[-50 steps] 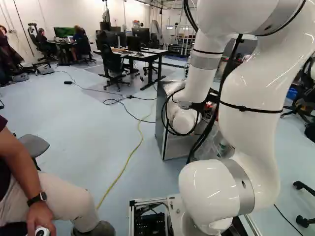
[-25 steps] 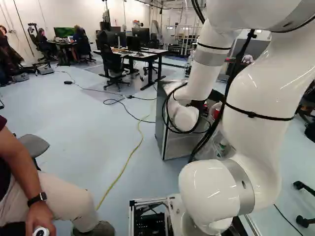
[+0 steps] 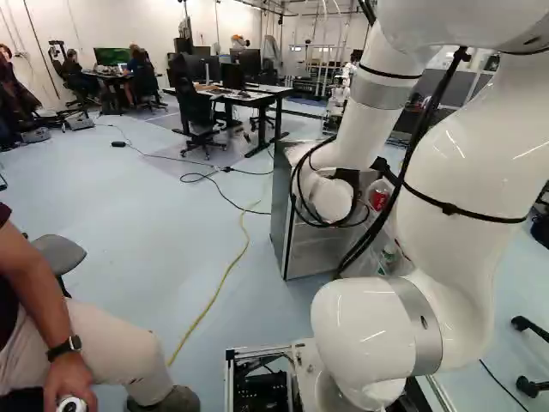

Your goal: Grab a drink from the fridge

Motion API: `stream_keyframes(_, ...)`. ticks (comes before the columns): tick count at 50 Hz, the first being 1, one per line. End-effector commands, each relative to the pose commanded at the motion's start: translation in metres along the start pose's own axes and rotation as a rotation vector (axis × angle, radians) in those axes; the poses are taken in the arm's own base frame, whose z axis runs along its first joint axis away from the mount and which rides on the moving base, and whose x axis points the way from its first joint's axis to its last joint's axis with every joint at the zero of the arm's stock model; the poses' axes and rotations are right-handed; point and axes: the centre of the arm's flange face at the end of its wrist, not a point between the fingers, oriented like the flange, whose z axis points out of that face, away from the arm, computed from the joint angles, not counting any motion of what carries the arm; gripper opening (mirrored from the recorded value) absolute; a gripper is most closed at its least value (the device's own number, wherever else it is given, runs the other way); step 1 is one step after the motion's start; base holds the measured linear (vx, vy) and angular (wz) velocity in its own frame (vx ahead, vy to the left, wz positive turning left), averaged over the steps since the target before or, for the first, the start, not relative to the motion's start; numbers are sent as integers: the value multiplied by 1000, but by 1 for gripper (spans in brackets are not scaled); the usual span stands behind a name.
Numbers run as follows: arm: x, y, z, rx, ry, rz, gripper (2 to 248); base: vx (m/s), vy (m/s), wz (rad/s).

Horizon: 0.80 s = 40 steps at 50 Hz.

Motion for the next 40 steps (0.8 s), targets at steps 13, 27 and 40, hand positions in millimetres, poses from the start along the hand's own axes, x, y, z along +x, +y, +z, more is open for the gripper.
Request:
stream_keyframes(13, 12, 1, 6, 49, -19, -24, 89, 0, 0, 0)
stream_keyframes(27, 26, 2, 15, 101, -38, -59, 89, 0, 0, 0)
stream_keyframes(40, 39, 2, 23, 146, -55, -99, 89, 0, 0, 0)
